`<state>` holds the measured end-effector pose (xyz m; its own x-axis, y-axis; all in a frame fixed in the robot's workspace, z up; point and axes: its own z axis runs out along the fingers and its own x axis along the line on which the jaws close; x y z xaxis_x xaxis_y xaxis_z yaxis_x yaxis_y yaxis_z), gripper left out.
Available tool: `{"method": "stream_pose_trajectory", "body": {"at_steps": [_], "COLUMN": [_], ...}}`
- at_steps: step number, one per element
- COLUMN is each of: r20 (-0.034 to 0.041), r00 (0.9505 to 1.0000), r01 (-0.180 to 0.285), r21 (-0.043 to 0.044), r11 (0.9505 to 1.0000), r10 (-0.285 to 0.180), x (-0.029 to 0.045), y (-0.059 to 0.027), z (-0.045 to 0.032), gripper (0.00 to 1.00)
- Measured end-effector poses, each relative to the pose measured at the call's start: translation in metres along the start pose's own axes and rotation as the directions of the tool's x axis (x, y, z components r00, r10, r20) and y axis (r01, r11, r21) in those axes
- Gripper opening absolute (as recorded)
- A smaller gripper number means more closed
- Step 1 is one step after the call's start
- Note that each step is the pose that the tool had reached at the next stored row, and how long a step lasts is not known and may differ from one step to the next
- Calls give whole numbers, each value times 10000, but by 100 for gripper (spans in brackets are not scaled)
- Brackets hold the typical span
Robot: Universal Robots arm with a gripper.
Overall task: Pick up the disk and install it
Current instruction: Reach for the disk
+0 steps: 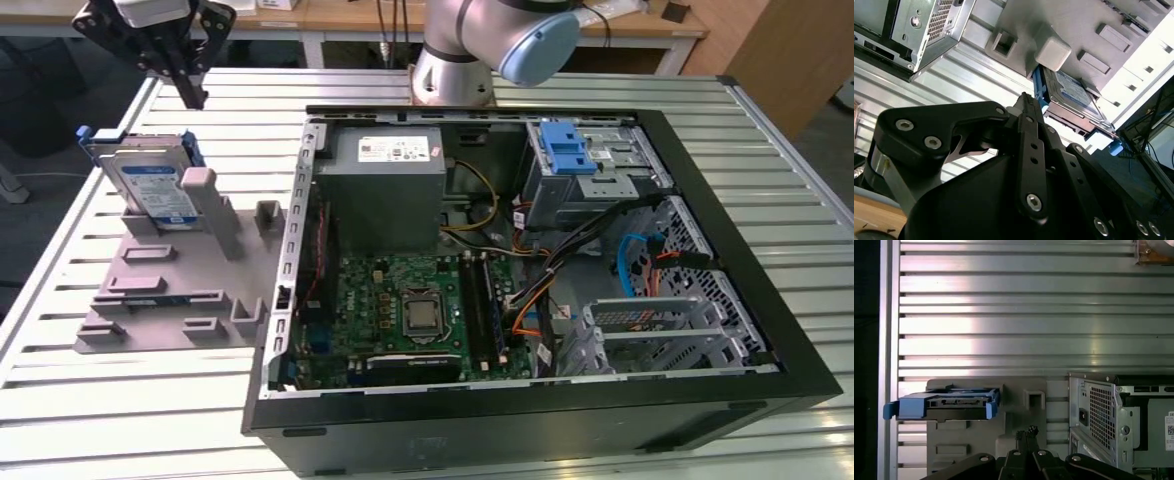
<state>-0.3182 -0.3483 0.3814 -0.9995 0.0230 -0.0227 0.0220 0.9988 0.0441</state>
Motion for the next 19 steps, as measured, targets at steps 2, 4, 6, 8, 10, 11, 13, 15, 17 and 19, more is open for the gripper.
{"method": "stream_pose_trajectory", "body": {"at_steps": [2,4,6,8,10,11,13,15,17,19], "r20": [-1,-3,-7,-10,-13,-15,-20,-24,-29,-35], "r00": [10000,10000,10000,10000,10000,10000,10000,10000,10000,10000], "r01": [6,10,14,17,18,18,20,20,21,22], "r21": [0,-1,0,-1,-1,0,0,0,-1,-1], "r11": [10000,10000,10000,10000,10000,10000,10000,10000,10000,10000], "r10": [-6,-10,-14,-17,-18,-18,-20,-20,-21,-22], "x": [19,35,52,68,85,96,113,132,151,166], "y": [1,5,8,11,14,14,17,18,21,25], "z": [1,4,5,7,10,11,14,17,20,23], "gripper": [11,11,11,11,11,11,11,11,11,11]}}
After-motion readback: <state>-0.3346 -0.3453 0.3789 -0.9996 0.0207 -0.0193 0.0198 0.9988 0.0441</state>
